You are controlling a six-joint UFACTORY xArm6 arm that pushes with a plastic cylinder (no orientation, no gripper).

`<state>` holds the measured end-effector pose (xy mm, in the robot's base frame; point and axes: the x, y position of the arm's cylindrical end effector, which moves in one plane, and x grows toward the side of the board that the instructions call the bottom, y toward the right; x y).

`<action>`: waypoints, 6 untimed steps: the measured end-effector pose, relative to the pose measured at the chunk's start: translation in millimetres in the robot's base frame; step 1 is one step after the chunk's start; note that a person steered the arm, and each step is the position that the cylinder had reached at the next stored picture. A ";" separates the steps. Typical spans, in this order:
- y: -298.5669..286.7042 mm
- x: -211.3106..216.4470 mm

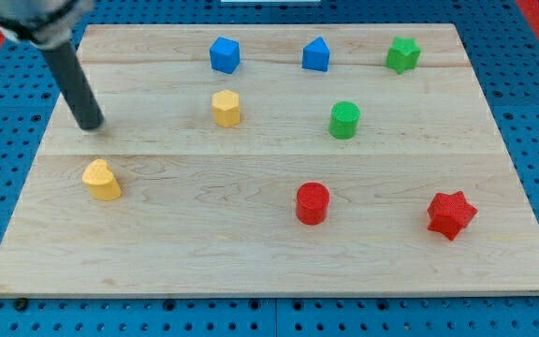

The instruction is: Push the yellow hexagon right to the blue cube

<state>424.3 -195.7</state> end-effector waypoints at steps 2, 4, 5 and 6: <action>132.5 38.6; 152.4 -11.4; 143.6 -46.3; 142.4 -73.7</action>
<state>350.6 -53.3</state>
